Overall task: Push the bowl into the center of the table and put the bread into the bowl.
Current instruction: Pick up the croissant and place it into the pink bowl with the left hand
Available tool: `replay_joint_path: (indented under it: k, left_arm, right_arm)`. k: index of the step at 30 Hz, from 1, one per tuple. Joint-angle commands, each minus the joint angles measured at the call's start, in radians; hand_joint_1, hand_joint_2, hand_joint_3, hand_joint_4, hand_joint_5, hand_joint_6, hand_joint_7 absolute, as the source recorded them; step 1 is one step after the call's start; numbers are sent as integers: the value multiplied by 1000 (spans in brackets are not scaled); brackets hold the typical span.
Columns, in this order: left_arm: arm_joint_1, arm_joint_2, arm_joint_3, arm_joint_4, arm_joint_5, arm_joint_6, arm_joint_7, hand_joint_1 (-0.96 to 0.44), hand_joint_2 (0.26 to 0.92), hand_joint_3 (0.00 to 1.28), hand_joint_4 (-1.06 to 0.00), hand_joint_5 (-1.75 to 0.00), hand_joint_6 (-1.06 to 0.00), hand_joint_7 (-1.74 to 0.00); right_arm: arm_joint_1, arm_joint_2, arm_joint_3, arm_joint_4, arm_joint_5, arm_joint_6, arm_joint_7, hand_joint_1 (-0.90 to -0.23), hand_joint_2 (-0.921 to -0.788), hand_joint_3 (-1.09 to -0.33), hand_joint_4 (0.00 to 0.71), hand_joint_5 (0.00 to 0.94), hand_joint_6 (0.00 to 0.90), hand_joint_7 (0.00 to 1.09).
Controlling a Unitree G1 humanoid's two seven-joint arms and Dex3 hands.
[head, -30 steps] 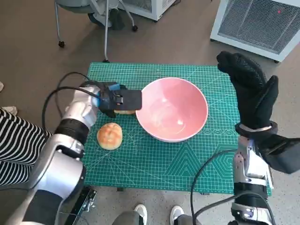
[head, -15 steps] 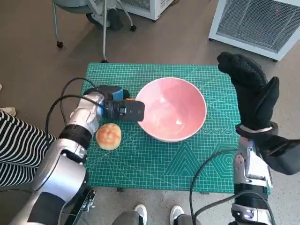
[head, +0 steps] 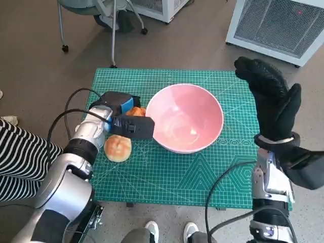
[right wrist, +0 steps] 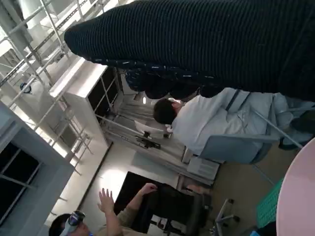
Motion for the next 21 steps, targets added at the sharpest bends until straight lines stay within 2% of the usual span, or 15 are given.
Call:
replay_joint_path:
  k: [1,12,21]
  left_arm:
    - [29,11,-3,13,5,-8,12,-1,920,64,-698,-1236,-628,-1079]
    - [-32,64,51,-12,-37,-32,24,0,920,50,-709,-1220,-651,-1060]
    - [-92,118,152,-84,-104,-98,129,1,918,35,-723,-1182,-673,-1060]
  right_arm:
    - [32,3,2,-9,-4,18,-8,-738,-921,-627,196,0,154,315]
    - [40,-1,0,-18,1,24,-4,-738,-921,-630,193,0,145,318]
    - [44,-7,-4,-26,7,29,1,-741,-921,-638,182,0,133,319]
